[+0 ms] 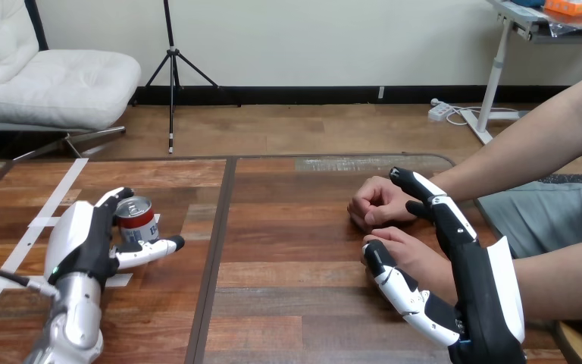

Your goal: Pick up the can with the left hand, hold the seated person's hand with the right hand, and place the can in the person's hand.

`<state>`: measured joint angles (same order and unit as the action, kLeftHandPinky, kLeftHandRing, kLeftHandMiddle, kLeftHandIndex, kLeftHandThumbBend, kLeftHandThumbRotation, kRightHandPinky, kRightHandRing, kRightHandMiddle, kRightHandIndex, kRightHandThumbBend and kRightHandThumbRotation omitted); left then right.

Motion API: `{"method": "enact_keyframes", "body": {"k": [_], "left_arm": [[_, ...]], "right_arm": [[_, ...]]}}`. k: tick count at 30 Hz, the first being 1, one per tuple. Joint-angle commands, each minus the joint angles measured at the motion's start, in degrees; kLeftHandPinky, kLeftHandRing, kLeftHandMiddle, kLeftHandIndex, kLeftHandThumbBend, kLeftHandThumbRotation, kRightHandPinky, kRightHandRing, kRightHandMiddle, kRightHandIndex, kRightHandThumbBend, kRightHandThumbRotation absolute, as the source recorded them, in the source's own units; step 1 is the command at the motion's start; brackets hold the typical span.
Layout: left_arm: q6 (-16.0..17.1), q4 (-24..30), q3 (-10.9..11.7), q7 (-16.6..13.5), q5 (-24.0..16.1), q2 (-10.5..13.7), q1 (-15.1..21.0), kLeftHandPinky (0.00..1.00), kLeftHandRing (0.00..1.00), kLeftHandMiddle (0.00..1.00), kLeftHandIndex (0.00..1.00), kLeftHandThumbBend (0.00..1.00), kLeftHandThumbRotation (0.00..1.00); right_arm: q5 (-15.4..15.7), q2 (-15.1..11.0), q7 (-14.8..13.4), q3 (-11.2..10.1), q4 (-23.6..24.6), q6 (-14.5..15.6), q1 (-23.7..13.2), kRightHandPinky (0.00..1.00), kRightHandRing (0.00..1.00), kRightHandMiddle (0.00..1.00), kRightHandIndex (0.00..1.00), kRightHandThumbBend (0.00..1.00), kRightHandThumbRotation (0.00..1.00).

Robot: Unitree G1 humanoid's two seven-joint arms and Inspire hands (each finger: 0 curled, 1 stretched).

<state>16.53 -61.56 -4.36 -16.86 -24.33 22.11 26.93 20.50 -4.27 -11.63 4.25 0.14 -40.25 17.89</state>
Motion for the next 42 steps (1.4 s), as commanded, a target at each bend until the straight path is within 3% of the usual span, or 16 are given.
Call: {"method": "enact_keyframes", "body": {"k": [1, 24, 31, 34, 42], "left_arm": [[0.54, -1.70, -1.28, -0.61, -0.57, 1.23, 5.98, 0.73, 0.81, 0.85, 0.85, 0.87, 0.33], [2.81, -4.27, -2.01, -1.57, 0.34, 0.25, 7.54, 0.72, 0.81, 0.86, 0.86, 0.88, 0.36], [4.18, -4.90, -1.94, -3.03, 0.47, -0.16, 7.55, 0.71, 0.80, 0.85, 0.86, 0.87, 0.36], [5.79, -5.17, -1.23, -3.93, 1.28, -0.53, 7.31, 0.70, 0.79, 0.83, 0.84, 0.86, 0.34], [10.01, -6.18, 0.59, -7.42, 4.01, -1.76, 6.86, 0.60, 0.67, 0.70, 0.72, 0.82, 0.17]], "right_arm": [[0.00, 0.29, 0.05, -0.04, 3.45, 0.10, -1.48, 0.82, 0.88, 0.86, 0.83, 0.56, 0.47], [0.40, -0.10, 0.21, -0.18, 4.45, 0.56, -0.64, 0.84, 0.89, 0.87, 0.84, 0.56, 0.47], [2.00, -0.22, -0.64, -0.64, 4.30, 0.19, -0.67, 0.85, 0.88, 0.87, 0.84, 0.56, 0.48], [1.56, -0.14, -0.47, -0.55, 4.39, 0.28, -0.55, 0.84, 0.88, 0.86, 0.84, 0.56, 0.48], [1.32, 0.08, -0.61, -0.63, 4.61, 0.36, -0.36, 0.84, 0.88, 0.86, 0.83, 0.56, 0.47]]}}
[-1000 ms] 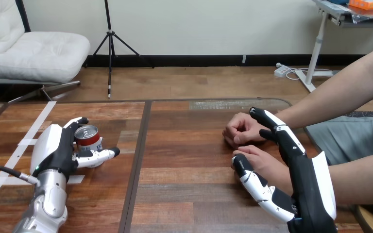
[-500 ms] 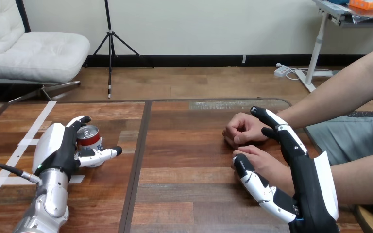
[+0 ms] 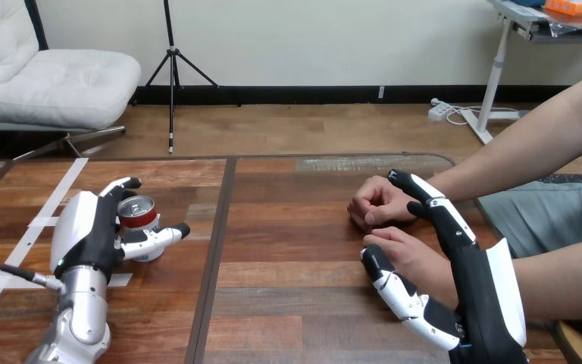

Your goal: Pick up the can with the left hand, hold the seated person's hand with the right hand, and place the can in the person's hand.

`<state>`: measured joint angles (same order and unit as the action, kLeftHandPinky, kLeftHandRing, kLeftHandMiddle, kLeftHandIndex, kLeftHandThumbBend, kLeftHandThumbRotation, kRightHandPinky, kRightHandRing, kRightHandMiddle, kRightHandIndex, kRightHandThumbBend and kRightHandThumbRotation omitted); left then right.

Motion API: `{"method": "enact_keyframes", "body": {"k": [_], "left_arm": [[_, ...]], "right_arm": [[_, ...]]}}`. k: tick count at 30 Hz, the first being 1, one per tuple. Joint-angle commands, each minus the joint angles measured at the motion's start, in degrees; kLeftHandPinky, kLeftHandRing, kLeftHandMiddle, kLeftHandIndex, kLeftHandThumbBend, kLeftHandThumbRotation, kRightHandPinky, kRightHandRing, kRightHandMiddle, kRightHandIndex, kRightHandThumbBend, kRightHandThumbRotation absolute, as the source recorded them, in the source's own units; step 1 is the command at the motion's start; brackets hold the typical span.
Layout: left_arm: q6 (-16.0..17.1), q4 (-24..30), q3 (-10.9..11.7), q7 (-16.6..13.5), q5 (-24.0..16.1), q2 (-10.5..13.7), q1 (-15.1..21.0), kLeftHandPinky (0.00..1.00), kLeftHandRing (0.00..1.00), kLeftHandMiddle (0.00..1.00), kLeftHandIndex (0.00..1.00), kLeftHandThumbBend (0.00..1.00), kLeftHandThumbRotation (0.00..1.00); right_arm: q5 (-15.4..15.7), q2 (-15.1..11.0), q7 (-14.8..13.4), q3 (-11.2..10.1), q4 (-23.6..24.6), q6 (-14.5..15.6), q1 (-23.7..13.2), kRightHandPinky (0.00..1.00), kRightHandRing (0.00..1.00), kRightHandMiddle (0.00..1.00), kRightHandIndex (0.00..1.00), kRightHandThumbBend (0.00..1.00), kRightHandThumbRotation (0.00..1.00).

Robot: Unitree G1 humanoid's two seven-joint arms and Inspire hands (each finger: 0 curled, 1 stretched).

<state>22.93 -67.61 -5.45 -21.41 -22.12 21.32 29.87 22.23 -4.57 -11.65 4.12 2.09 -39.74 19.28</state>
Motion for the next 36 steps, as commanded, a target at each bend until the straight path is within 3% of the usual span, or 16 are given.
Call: {"method": "enact_keyframes", "body": {"k": [1, 6, 13, 36], "left_arm": [[3.84, -0.24, 1.71, -3.06, 1.98, -1.01, 3.93, 0.59, 0.66, 0.68, 0.70, 0.81, 0.14], [5.03, -0.93, 2.16, -5.16, 3.07, -1.64, 3.92, 0.47, 0.51, 0.54, 0.58, 0.76, 0.04], [5.06, -1.44, 2.56, -4.74, 4.03, -2.05, 3.84, 0.42, 0.43, 0.47, 0.51, 0.74, 0.01], [5.12, -2.13, 1.85, -4.99, 3.78, -2.05, 2.99, 0.38, 0.40, 0.46, 0.46, 0.73, 0.00]], "right_arm": [[-0.36, 0.39, -0.62, -0.51, 2.68, -0.16, -1.73, 0.84, 0.88, 0.86, 0.83, 0.56, 0.47], [0.77, 0.27, -1.13, -0.87, 2.86, -0.02, -1.70, 0.83, 0.87, 0.85, 0.83, 0.56, 0.48], [1.57, 0.09, -1.68, -1.14, 2.61, -0.45, -1.89, 0.83, 0.87, 0.85, 0.84, 0.55, 0.49], [1.50, -0.09, -1.97, -1.05, 2.39, -0.90, -2.00, 0.82, 0.86, 0.85, 0.84, 0.55, 0.49]]}}
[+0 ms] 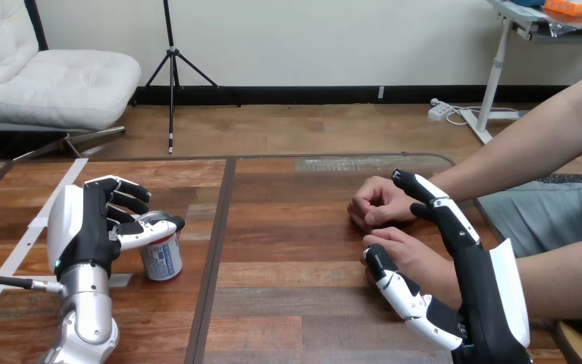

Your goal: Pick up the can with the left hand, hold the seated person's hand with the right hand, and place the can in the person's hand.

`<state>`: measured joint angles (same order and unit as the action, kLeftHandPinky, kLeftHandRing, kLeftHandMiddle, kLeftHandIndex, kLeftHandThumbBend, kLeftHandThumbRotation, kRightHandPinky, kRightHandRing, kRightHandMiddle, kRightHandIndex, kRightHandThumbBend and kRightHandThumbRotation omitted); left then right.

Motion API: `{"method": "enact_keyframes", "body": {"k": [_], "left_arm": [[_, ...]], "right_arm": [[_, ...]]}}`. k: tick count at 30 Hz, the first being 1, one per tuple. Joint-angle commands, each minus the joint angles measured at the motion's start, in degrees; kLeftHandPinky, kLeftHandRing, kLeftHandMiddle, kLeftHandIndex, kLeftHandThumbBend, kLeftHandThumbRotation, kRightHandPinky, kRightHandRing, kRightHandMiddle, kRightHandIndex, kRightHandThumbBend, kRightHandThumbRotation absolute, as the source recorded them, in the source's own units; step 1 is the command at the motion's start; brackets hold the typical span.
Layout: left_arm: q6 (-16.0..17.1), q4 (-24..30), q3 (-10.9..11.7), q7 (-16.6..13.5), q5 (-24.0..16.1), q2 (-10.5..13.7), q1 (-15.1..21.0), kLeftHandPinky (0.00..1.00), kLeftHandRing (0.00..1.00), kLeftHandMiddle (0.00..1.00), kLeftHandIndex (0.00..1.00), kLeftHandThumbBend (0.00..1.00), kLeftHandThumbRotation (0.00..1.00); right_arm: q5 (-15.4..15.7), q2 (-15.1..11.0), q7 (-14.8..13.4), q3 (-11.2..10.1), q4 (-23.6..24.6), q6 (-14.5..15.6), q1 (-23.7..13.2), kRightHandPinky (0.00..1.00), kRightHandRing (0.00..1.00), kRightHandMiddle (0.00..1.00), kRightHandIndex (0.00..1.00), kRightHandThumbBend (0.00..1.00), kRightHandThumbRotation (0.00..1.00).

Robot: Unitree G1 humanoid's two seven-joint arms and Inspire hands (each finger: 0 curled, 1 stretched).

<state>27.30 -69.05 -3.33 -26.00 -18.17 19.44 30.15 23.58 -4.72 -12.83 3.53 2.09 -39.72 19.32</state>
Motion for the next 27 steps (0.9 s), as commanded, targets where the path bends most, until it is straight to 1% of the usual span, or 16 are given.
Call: {"method": "enact_keyframes", "body": {"k": [1, 4, 15, 27], "left_arm": [[0.82, -0.70, -0.34, -0.47, -0.26, -0.14, 2.66, 0.38, 0.40, 0.46, 0.46, 0.73, 0.00], [0.94, -0.74, -0.59, -0.82, -0.59, -0.05, 2.48, 0.37, 0.40, 0.46, 0.47, 0.73, 0.00], [1.58, -0.66, -1.30, -2.09, -1.69, 0.20, 1.67, 0.37, 0.40, 0.47, 0.47, 0.73, 0.00], [2.72, -0.46, -1.16, -1.94, -1.61, 0.25, 0.87, 0.37, 0.41, 0.47, 0.49, 0.72, 0.00]], "right_arm": [[0.14, 0.05, -0.80, -0.46, 2.39, -0.92, -2.03, 0.82, 0.86, 0.85, 0.84, 0.55, 0.49], [-0.08, 0.00, -0.69, -0.44, 2.44, -0.95, -1.95, 0.82, 0.86, 0.85, 0.84, 0.56, 0.49], [1.30, -0.26, -1.29, -0.85, 2.84, -0.78, -1.64, 0.82, 0.86, 0.85, 0.84, 0.56, 0.50], [1.41, -0.43, -1.42, -0.91, 2.86, -0.94, -1.48, 0.82, 0.87, 0.85, 0.84, 0.57, 0.51]]}}
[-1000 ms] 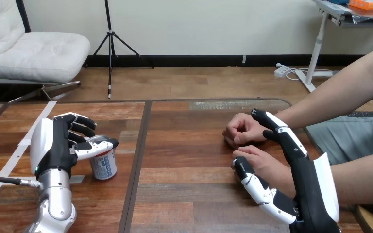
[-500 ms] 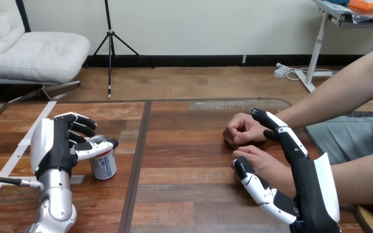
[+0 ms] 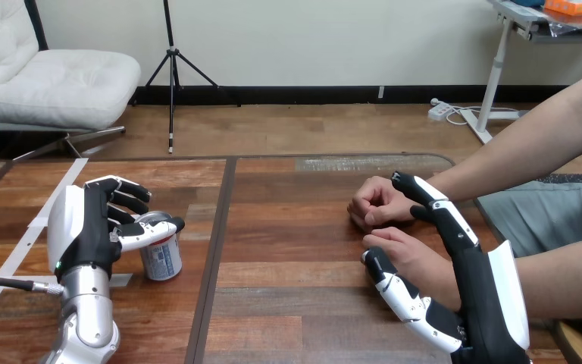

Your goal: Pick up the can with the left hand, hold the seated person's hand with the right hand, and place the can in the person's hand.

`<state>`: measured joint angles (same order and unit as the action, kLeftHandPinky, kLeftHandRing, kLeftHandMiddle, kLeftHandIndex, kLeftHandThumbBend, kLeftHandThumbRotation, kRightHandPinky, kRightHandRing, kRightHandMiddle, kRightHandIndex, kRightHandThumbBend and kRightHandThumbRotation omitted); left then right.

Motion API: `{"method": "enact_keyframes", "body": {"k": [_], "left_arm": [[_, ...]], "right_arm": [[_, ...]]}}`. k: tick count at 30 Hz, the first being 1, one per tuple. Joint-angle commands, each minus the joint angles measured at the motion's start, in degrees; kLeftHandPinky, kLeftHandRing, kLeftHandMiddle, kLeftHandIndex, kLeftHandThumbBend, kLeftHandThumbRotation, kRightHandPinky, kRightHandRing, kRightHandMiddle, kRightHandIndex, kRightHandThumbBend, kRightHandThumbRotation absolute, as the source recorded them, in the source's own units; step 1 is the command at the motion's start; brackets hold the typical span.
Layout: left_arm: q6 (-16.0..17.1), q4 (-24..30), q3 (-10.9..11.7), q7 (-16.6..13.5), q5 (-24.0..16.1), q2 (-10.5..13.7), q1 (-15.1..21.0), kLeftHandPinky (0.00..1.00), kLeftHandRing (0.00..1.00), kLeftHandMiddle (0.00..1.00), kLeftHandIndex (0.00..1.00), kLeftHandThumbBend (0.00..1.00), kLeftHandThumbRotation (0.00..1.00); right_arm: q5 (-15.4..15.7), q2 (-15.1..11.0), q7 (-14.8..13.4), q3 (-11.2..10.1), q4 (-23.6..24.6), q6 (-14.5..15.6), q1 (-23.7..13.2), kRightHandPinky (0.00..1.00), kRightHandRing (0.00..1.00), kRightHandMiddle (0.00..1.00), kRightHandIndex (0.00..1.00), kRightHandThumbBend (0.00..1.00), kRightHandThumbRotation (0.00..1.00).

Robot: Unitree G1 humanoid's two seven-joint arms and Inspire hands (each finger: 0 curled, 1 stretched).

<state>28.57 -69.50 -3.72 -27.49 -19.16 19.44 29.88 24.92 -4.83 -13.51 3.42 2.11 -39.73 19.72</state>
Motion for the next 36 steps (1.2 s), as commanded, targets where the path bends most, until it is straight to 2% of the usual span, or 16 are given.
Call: {"method": "enact_keyframes", "body": {"k": [1, 19, 26, 32, 36], "left_arm": [[1.50, 0.01, -0.77, -0.47, -0.62, 0.25, 1.11, 0.37, 0.41, 0.47, 0.49, 0.72, 0.00], [3.85, 0.17, -0.45, -0.73, -0.35, 0.35, 0.46, 0.37, 0.42, 0.49, 0.50, 0.72, 0.00], [4.30, 0.21, -0.64, -0.92, -0.68, 0.46, 0.44, 0.37, 0.42, 0.49, 0.50, 0.71, 0.00], [3.08, 0.25, -1.57, -0.06, -1.83, 0.84, 0.66, 0.38, 0.44, 0.51, 0.53, 0.72, 0.00], [2.37, 0.21, -2.19, 0.73, -2.56, 1.09, 0.81, 0.42, 0.50, 0.55, 0.56, 0.74, 0.00]], "right_arm": [[0.06, -0.33, -0.75, -0.79, 2.84, -0.97, -1.88, 0.82, 0.87, 0.85, 0.84, 0.57, 0.51], [-1.23, -0.42, -0.40, -0.31, 2.06, -1.72, -2.32, 0.83, 0.87, 0.85, 0.84, 0.57, 0.49], [-0.44, -0.38, -0.73, -0.37, 2.02, -1.61, -2.55, 0.82, 0.87, 0.85, 0.84, 0.57, 0.48], [-0.72, -0.25, -0.32, -0.15, 2.36, -1.01, -2.46, 0.82, 0.87, 0.85, 0.84, 0.57, 0.48], [-0.75, -0.19, -0.22, -0.05, 2.47, -0.88, -2.46, 0.82, 0.87, 0.85, 0.84, 0.57, 0.48]]}}
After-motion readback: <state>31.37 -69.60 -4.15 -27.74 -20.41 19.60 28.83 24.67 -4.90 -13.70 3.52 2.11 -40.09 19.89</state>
